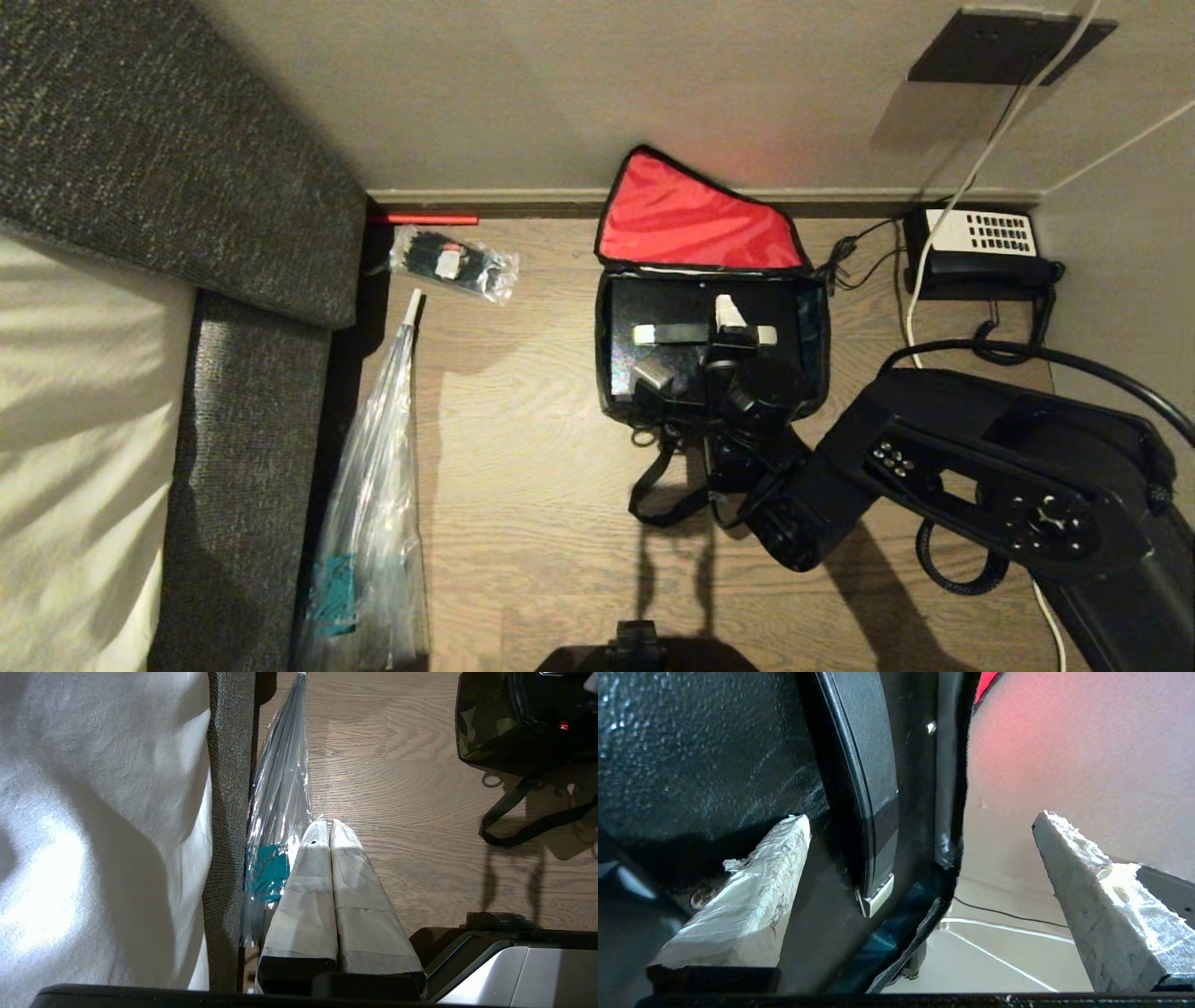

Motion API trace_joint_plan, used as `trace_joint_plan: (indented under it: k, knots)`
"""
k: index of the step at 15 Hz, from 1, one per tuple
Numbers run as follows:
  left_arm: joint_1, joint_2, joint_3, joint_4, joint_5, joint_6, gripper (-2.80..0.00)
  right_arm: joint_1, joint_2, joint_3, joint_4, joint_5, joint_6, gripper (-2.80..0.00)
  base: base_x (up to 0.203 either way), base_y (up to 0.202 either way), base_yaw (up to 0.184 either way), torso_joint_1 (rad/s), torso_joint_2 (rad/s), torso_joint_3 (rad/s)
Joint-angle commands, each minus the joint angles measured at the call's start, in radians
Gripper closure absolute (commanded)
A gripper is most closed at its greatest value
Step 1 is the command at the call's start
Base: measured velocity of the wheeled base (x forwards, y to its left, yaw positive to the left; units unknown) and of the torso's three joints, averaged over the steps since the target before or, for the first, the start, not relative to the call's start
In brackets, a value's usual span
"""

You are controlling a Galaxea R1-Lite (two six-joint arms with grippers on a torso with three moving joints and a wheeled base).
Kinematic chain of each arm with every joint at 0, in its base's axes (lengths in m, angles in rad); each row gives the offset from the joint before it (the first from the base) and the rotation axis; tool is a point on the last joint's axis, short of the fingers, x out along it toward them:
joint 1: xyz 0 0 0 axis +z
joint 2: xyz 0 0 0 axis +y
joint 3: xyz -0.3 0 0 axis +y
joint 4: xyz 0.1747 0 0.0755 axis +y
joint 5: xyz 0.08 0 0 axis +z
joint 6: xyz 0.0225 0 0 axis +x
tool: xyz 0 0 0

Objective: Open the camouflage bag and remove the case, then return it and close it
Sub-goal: Grip the handle

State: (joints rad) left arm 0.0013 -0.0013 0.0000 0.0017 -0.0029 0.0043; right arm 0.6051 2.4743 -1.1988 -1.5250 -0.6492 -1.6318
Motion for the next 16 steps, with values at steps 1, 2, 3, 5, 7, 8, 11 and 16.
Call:
trace_joint_plan:
  k: [1, 2, 3, 5, 7, 8, 11, 16]
  knots:
    - [0.0, 0.001, 0.003, 0.0, 0.0, 0.0, 0.0, -0.006, 0.038, -0.03, -0.005, 0.015, -0.011, -2.8, 0.0, 0.0, 0.0, 0.0, 0.0, 0.0]
    - [0.0, 0.001, 0.003, 0.0, 0.0, 0.0, 0.0, -0.007, 0.049, -0.049, -0.005, 0.018, -0.011, -2.8, 0.0, 0.0, 0.0, 0.0, 0.0, 0.0]
    - [0.0, 0.001, 0.002, 0.0, 0.0, 0.0, 0.0, -0.007, 0.059, -0.06, -0.005, 0.023, -0.011, -2.8, 0.0, 0.0, 0.0, 0.0, 0.0, 0.0]
    - [0.0, 0.001, 0.002, 0.0, 0.0, 0.0, 0.0, -0.022, 0.083, -0.072, -0.005, 0.031, -0.023, -2.8, 0.0, 0.0, 0.0, 0.0, 0.0, 0.0]
    - [0.0, 0.001, 0.002, 0.0, 0.0, 0.0, 0.0, -0.036, 0.1, -0.096, -0.005, 0.038, -0.026, -2.8, 0.0, 0.0, 0.0, 0.0, 0.0, 0.0]
    - [0.0, 0.001, 0.003, 0.0, 0.0, 0.0, 0.0, -0.046, 0.105, -0.106, -0.005, 0.04, -0.028, -2.8, 0.0, 0.0, 0.0, 0.0, 0.0, 0.0]
    - [0.0, 0.001, 0.002, -0.001, 0.0, 0.0, 0.0, -0.054, 0.115, -0.127, -0.005, 0.039, -0.041, -2.8, 0.0, 0.0, 0.0, 0.0, 0.0, 0.0]
    - [0.0, 0.001, 0.002, 0.0, 0.0, 0.0, 0.0, -0.066, 0.122, -0.168, -0.005, 0.04, -0.061, -2.8, 0.0, 0.0, 0.0, 0.0, 0.0, 0.0]
